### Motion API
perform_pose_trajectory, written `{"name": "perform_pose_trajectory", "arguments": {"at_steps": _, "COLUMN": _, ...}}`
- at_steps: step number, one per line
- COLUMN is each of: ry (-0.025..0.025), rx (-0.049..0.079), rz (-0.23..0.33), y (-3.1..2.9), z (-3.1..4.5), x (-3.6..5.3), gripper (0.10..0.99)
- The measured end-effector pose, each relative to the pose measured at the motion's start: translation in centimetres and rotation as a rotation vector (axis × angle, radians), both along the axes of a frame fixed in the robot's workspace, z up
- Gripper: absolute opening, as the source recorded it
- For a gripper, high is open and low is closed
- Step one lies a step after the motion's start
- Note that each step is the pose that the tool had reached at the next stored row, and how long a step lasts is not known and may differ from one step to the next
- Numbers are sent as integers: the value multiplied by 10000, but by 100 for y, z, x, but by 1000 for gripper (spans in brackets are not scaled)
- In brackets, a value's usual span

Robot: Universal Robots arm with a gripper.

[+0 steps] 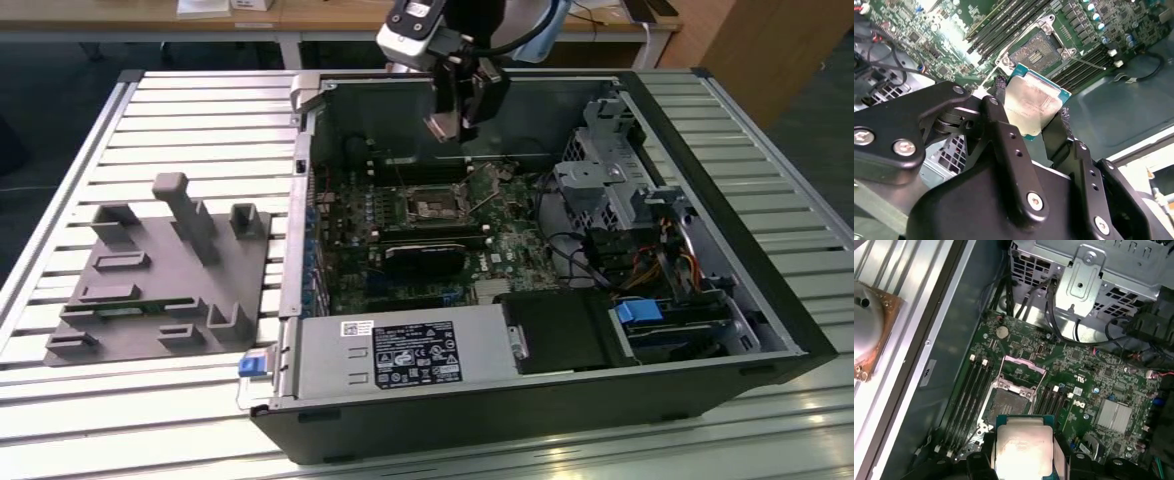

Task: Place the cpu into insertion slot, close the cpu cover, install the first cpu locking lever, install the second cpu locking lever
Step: 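Place the cpu into insertion slot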

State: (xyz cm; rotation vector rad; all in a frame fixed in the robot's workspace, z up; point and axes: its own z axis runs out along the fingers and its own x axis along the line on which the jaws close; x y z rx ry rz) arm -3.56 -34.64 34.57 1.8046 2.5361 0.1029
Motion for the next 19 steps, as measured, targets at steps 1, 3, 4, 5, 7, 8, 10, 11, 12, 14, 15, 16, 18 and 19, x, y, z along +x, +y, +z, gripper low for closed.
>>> {"name": "perform_pose_trajectory", "arguments": {"at_steps": 1, "ry": 6, "rx": -9, "rz": -113, "y": 3, "z": -12, "x": 0, "gripper": 541}}
{"name": "perform_pose_trajectory", "arguments": {"at_steps": 3, "ry": 18, "rx": -27, "rz": -354, "y": 9, "z": -34, "x": 0, "gripper": 541}}
{"name": "perform_pose_trajectory", "arguments": {"at_steps": 4, "ry": 23, "rx": -36, "rz": -478, "y": 11, "z": -43, "x": 0, "gripper": 541}}
{"name": "perform_pose_trajectory", "arguments": {"at_steps": 5, "ry": 27, "rx": -42, "rz": -616, "y": 13, "z": -54, "x": 0, "gripper": 541}}
{"name": "perform_pose_trajectory", "arguments": {"at_steps": 7, "ry": 35, "rx": -54, "rz": -881, "y": 16, "z": -72, "x": 0, "gripper": 541}}
{"name": "perform_pose_trajectory", "arguments": {"at_steps": 8, "ry": 38, "rx": -58, "rz": -1016, "y": 18, "z": -81, "x": 0, "gripper": 541}}
{"name": "perform_pose_trajectory", "arguments": {"at_steps": 10, "ry": 44, "rx": -68, "rz": -1289, "y": 21, "z": -100, "x": 0, "gripper": 541}}
{"name": "perform_pose_trajectory", "arguments": {"at_steps": 11, "ry": 45, "rx": -71, "rz": -1423, "y": 23, "z": -110, "x": 0, "gripper": 541}}
{"name": "perform_pose_trajectory", "arguments": {"at_steps": 12, "ry": 45, "rx": -74, "rz": -1557, "y": 24, "z": -120, "x": 0, "gripper": 541}}
{"name": "perform_pose_trajectory", "arguments": {"at_steps": 14, "ry": 48, "rx": -85, "rz": -1808, "y": 30, "z": -147, "x": -1, "gripper": 541}}
{"name": "perform_pose_trajectory", "arguments": {"at_steps": 15, "ry": 48, "rx": -94, "rz": -1909, "y": 35, "z": -163, "x": -1, "gripper": 541}}
{"name": "perform_pose_trajectory", "arguments": {"at_steps": 16, "ry": 49, "rx": -104, "rz": -1997, "y": 40, "z": -181, "x": -2, "gripper": 541}}
{"name": "perform_pose_trajectory", "arguments": {"at_steps": 18, "ry": 49, "rx": -128, "rz": -2155, "y": 47, "z": -217, "x": -5, "gripper": 541}}
{"name": "perform_pose_trajectory", "arguments": {"at_steps": 19, "ry": 49, "rx": -130, "rz": -2206, "y": 47, "z": -235, "x": -6, "gripper": 541}}
